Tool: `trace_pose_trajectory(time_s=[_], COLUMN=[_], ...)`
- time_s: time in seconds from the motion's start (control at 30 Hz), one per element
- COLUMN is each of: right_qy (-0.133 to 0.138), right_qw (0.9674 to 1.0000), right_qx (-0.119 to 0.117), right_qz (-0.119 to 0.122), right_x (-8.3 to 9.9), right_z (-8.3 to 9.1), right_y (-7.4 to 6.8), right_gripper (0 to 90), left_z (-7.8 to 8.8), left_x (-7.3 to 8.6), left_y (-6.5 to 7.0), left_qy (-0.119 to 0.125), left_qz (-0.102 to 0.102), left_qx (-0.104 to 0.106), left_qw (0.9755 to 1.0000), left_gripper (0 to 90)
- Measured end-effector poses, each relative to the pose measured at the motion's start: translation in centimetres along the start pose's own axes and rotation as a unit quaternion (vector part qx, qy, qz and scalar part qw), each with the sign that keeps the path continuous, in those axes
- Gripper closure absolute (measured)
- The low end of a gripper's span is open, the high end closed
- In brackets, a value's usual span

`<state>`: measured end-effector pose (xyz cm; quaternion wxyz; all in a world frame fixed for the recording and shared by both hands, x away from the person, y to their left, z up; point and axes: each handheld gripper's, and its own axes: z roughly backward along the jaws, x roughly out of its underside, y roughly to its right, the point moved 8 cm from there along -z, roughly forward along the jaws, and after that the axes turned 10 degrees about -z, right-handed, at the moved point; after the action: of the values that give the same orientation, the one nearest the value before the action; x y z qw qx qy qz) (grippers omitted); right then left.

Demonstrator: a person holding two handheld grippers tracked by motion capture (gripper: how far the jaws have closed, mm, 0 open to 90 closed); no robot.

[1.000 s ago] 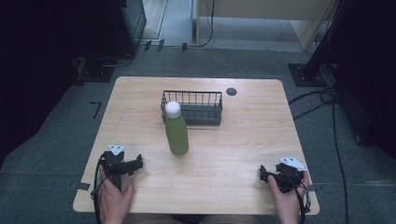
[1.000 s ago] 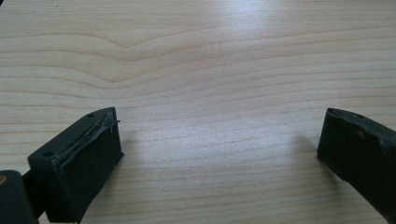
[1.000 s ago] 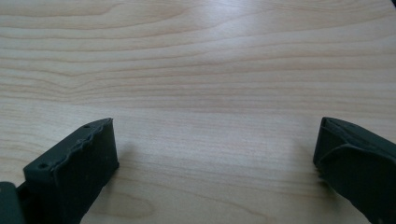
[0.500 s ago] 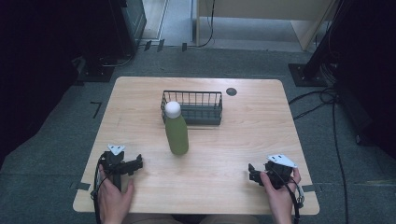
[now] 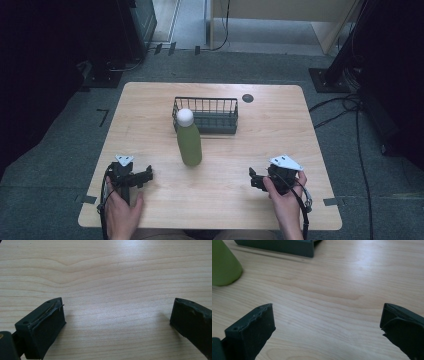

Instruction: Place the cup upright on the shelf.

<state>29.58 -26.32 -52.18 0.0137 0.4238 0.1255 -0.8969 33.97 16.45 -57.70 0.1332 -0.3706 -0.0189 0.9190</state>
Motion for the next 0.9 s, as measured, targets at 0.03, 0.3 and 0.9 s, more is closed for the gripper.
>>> trace_pose_trajectory(time_s=[0.03, 0.3, 0.9], right_qy=[0.0, 0.008, 0.011], right_qw=[1.0, 0.9994, 0.9954], right_qx=[0.0, -0.028, -0.085], right_qz=[0.0, 0.017, 0.041], right_x=[0.0, -1.0, -2.9], right_z=[0.0, -1.2, -3.4], right_y=[0.0, -3.9, -10.9], right_gripper=[0.0, 0.0, 0.8], left_z=[0.0, 0.0, 0.0], left_x=[0.0, 0.0, 0.0], left_y=[0.0, 0.0, 0.0], left_qy=[0.0, 0.0, 0.001], left_qz=[0.0, 0.0, 0.001], left_qx=[0.0, 0.0, 0.0], left_qw=[1.0, 1.0, 1.0], left_gripper=[0.0, 0.0, 0.0])
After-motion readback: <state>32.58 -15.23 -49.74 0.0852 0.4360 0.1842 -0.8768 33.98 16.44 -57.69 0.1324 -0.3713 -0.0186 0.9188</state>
